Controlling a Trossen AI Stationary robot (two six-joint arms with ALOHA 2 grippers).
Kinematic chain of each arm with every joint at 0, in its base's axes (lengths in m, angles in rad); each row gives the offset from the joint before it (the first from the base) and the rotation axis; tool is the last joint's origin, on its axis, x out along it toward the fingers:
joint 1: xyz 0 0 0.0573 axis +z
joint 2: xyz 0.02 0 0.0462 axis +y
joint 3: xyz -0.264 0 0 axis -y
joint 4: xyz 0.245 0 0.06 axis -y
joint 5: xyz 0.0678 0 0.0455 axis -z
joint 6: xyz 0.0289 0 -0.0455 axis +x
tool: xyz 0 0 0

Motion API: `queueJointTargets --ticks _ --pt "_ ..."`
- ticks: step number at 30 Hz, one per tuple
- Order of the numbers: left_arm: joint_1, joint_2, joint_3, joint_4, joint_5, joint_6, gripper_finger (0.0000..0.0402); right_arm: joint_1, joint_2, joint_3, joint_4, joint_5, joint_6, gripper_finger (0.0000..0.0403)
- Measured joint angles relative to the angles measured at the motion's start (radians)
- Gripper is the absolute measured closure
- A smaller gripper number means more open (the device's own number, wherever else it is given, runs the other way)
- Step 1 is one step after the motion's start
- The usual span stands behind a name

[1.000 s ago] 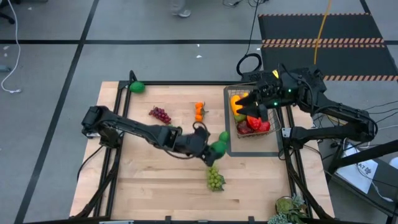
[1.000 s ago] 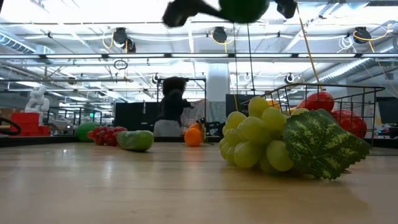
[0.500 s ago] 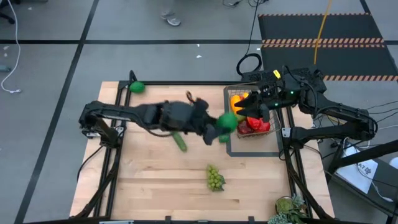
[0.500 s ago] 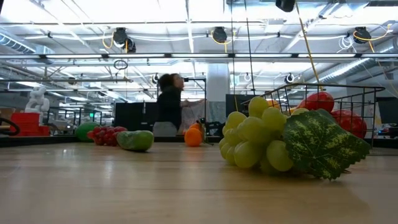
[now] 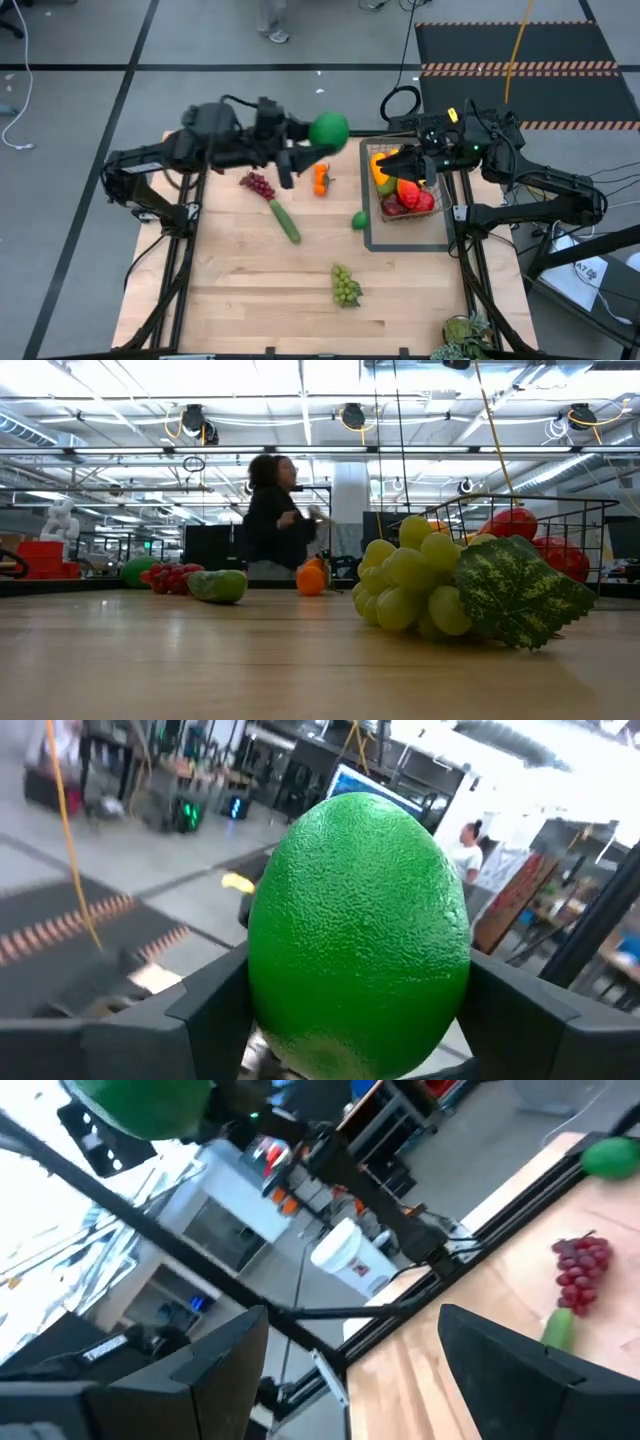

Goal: Build produce basket
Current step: Put the bottom green lime into the wire basket

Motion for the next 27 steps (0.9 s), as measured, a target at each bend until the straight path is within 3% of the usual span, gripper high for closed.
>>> queueJointTargets --ticks 7,17,23,27 --pt "0.007 -0.071 0.001 0.009 -0.007 0.314 0.0100 0.000 0.000 0.000 0.000 0.174 0.168 0.0117" --pt "-0.006 -0.099 0.000 0.034 -0.008 0.964 0.0105 0.001 0.000 0.000 0.000 0.201 0.256 0.0117" --pt "-0.012 -0.100 0.000 0.072 -0.007 1.185 0.0098 0.037 0.001 0.000 0.000 0.239 0.244 0.0117" --pt "-0.010 -0.099 0.000 0.084 -0.008 1.220 0.0097 0.068 0.001 0.000 0.000 0.247 0.240 0.0117"
